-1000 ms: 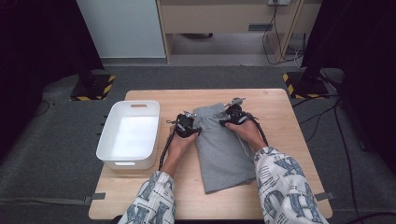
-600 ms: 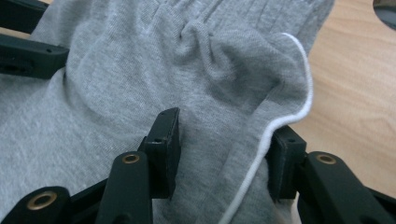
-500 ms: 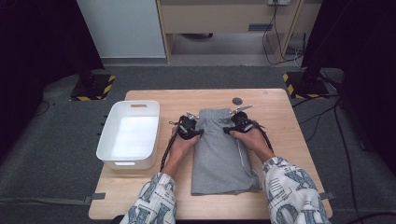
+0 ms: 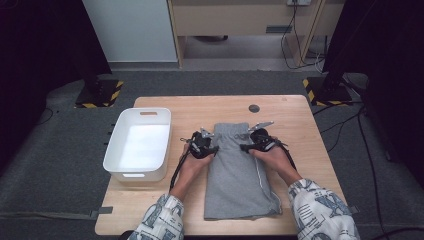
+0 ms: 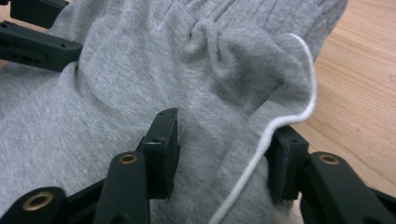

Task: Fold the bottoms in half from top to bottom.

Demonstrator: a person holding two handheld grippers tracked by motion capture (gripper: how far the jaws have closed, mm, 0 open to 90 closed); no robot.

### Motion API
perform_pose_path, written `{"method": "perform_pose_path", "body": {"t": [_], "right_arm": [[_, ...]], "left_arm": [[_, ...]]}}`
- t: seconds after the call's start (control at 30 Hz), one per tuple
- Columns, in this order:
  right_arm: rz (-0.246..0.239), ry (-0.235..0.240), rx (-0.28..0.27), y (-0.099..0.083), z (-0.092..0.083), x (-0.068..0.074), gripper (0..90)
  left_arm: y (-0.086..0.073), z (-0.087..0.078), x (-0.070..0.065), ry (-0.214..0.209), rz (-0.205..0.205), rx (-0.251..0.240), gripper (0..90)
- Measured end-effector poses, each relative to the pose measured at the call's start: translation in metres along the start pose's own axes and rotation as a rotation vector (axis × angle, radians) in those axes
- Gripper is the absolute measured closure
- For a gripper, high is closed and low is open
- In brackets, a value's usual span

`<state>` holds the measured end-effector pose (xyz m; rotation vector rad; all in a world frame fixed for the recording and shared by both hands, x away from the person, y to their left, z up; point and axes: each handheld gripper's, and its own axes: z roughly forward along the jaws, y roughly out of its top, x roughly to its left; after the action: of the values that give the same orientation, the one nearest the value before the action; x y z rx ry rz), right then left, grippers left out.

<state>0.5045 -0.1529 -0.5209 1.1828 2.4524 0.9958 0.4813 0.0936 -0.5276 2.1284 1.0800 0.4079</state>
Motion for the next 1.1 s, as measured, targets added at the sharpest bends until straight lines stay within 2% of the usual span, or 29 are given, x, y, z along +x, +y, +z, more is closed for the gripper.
{"method": "perform_pose_path", "body": {"t": [0.07, 0.2, 0.4, 0.57, 0.67, 0.8, 1.1], "right_arm": [[-0.003, 0.001, -0.001, 0.002, -0.002, -0.001, 45.4], [0.026, -0.008, -0.035, 0.01, -0.011, -0.007, 37.6], [0.059, -0.019, -0.083, 0.025, -0.019, -0.022, 37.7], [0.058, -0.033, -0.058, 0.03, -0.012, -0.03, 42.5], [0.075, -0.03, -0.045, 0.028, -0.005, -0.034, 45.3], [0.069, -0.027, 0.002, 0.023, 0.004, -0.034, 44.9], [0.089, -0.009, 0.03, 0.019, 0.016, -0.035, 43.1]], "left_arm": [[0.002, -0.001, 0.001, 0.003, -0.008, 0.003, 55.9], [0.008, -0.002, 0.006, -0.009, -0.028, -0.022, 51.1], [0.023, -0.003, 0.01, 0.003, -0.019, -0.054, 49.1], [0.032, 0.004, 0.015, 0.03, -0.015, -0.036, 50.4], [0.033, 0.01, 0.018, 0.026, -0.024, 0.0, 53.8], [0.031, 0.019, 0.019, 0.015, -0.032, 0.032, 57.1], [0.034, 0.025, 0.018, 0.013, -0.016, 0.065, 62.8]]}}
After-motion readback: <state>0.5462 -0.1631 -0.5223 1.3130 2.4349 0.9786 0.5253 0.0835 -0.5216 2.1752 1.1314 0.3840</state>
